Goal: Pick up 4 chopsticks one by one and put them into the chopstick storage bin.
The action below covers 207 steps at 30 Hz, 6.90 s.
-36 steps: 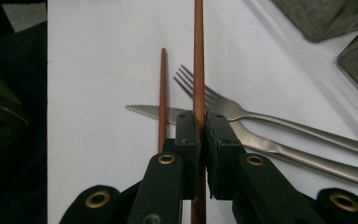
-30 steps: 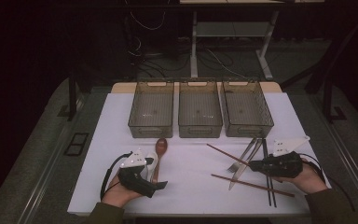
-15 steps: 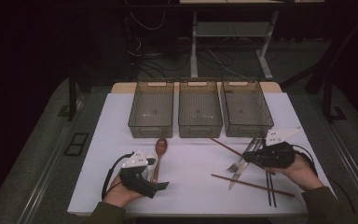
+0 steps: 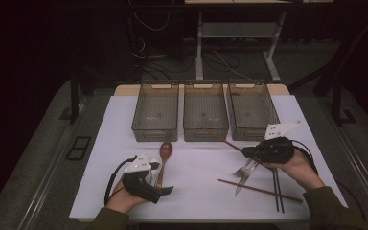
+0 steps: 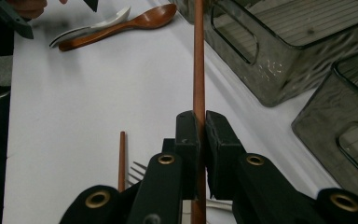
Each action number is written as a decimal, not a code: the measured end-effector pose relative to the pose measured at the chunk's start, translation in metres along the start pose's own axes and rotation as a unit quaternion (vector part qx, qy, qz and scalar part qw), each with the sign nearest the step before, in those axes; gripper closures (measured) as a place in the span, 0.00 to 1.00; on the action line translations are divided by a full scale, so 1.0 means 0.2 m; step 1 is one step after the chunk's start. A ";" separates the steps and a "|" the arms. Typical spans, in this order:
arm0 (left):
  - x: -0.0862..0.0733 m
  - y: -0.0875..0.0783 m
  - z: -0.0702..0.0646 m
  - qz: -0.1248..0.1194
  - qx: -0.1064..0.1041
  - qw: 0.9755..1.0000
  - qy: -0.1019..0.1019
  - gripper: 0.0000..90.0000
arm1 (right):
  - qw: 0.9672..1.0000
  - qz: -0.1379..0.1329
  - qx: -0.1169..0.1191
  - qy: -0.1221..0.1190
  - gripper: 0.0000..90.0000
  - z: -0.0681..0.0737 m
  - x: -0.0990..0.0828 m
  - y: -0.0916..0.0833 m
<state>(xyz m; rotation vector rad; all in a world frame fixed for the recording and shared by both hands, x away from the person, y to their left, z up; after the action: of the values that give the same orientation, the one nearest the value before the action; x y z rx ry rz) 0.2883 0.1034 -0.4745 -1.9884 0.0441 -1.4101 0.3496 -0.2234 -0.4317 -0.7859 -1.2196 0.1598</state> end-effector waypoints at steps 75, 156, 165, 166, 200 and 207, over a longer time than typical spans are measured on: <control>0.03 -0.01 -0.01 -0.014 -0.002 1.000 0.005 0.00 | 0.996 -0.052 -0.032 0.066 0.93 -0.21 0.92 0.68; 0.05 -0.02 -0.01 -0.023 -0.005 1.000 0.010 0.00 | 0.996 -0.017 -0.039 0.072 0.58 -0.11 1.03 0.90; 0.05 -0.02 -0.01 -0.026 -0.003 1.000 0.008 0.00 | 0.999 -0.007 -0.016 0.048 0.52 -0.09 0.97 0.71; 0.05 -0.02 -0.01 -0.027 -0.003 1.000 0.007 0.00 | 0.999 -0.006 -0.016 0.045 0.51 -0.09 0.96 0.69; 0.04 -0.02 0.00 -0.025 0.003 1.000 0.008 0.00 | 0.999 -0.025 -0.004 -0.019 0.38 -0.03 0.49 0.05; 0.04 -0.02 0.00 -0.024 0.003 1.000 0.007 0.00 | 0.999 -0.023 -0.015 -0.032 0.36 0.01 0.33 -0.05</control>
<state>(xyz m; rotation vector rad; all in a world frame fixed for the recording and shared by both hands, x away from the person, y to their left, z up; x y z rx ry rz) 0.2904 0.1032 -0.4668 -1.9881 -0.0010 -1.4521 0.3690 -0.1955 -0.3737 -0.7840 -1.3015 0.1293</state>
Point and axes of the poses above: each handheld gripper's, and its own axes: y roughly forward along the jaws, x roughly out of its top, z roughly to its left, the point moved 7 cm from there along y, roughly forward along the jaws
